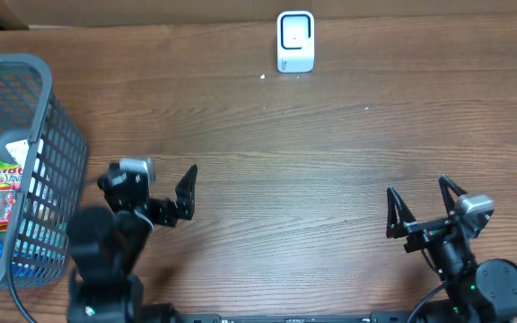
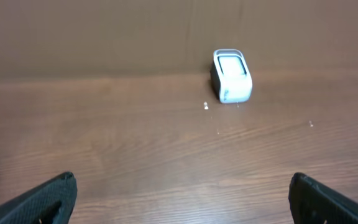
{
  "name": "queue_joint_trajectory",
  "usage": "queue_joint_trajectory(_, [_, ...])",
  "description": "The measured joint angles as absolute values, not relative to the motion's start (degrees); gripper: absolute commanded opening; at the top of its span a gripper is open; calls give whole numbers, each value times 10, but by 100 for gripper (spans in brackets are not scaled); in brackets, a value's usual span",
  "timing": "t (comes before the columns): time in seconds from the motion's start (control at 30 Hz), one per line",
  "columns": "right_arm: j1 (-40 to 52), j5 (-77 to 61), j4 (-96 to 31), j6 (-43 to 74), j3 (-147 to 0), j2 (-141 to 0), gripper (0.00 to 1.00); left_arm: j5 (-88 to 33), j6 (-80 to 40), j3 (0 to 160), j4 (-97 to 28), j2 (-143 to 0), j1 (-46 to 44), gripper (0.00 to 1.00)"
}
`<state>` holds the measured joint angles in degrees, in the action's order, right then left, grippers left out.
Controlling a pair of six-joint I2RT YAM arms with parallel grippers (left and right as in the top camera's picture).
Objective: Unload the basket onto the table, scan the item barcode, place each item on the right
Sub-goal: 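Reach the left gripper into the basket and grasp the white lotion tube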
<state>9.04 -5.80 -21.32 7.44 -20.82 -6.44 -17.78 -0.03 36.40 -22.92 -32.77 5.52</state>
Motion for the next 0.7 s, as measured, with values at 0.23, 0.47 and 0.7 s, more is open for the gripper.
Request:
queue_joint_trajectory(0.23, [90, -88, -331, 74, -425, -280, 100, -194, 4, 726, -535, -578, 55, 100])
queue_joint_trajectory(0.47, [90, -134, -498, 74, -669, -520, 100, -196, 34, 1020, -697, -741, 55, 100])
queue_joint_trajectory(0.7, [90, -215, -506, 74, -721, -634, 100, -200, 15, 1100, -695, -769, 101, 99])
